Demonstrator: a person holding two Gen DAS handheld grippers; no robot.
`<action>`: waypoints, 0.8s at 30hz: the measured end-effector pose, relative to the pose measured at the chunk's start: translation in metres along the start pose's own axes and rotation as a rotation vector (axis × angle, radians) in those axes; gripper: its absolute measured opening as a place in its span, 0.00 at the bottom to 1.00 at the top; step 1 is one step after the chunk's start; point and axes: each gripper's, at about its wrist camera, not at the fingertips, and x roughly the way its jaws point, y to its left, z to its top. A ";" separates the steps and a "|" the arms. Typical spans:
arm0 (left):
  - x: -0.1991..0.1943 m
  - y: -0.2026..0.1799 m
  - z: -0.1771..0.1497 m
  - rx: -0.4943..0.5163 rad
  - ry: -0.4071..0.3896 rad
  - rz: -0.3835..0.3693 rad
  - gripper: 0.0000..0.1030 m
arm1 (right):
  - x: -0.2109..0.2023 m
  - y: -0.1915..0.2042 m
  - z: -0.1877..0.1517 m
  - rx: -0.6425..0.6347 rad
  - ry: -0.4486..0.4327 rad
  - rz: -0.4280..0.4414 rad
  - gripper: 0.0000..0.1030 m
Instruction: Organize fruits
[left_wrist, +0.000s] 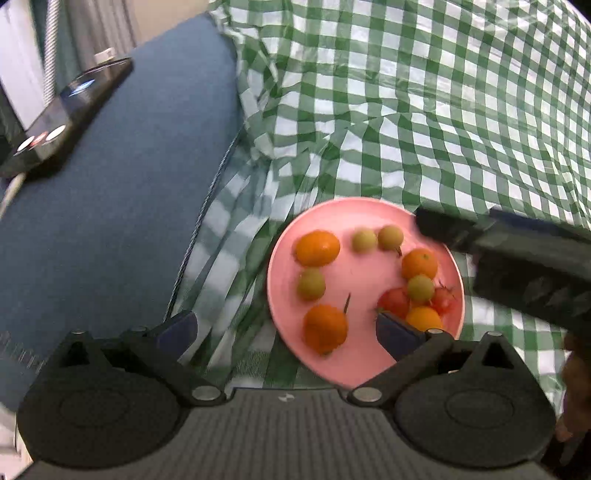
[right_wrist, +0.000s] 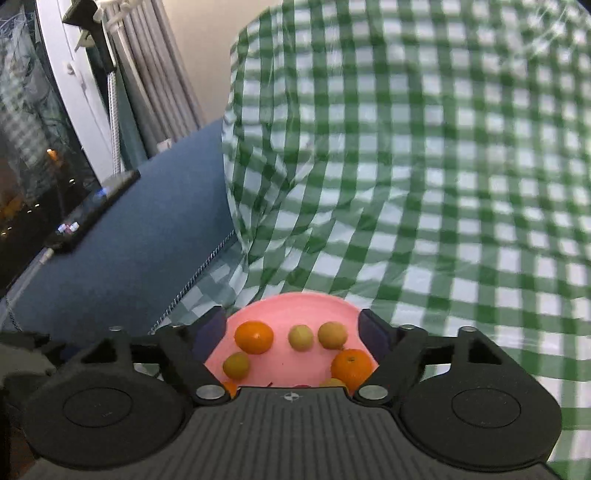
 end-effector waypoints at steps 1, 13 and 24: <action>-0.008 0.002 -0.005 -0.008 0.000 -0.011 1.00 | -0.014 0.003 0.001 -0.007 -0.034 0.004 0.90; -0.078 -0.008 -0.070 0.065 -0.039 0.066 1.00 | -0.107 0.029 -0.060 -0.058 -0.028 -0.193 0.99; -0.128 -0.008 -0.105 0.046 -0.111 0.148 1.00 | -0.171 0.043 -0.094 -0.063 -0.112 -0.307 0.99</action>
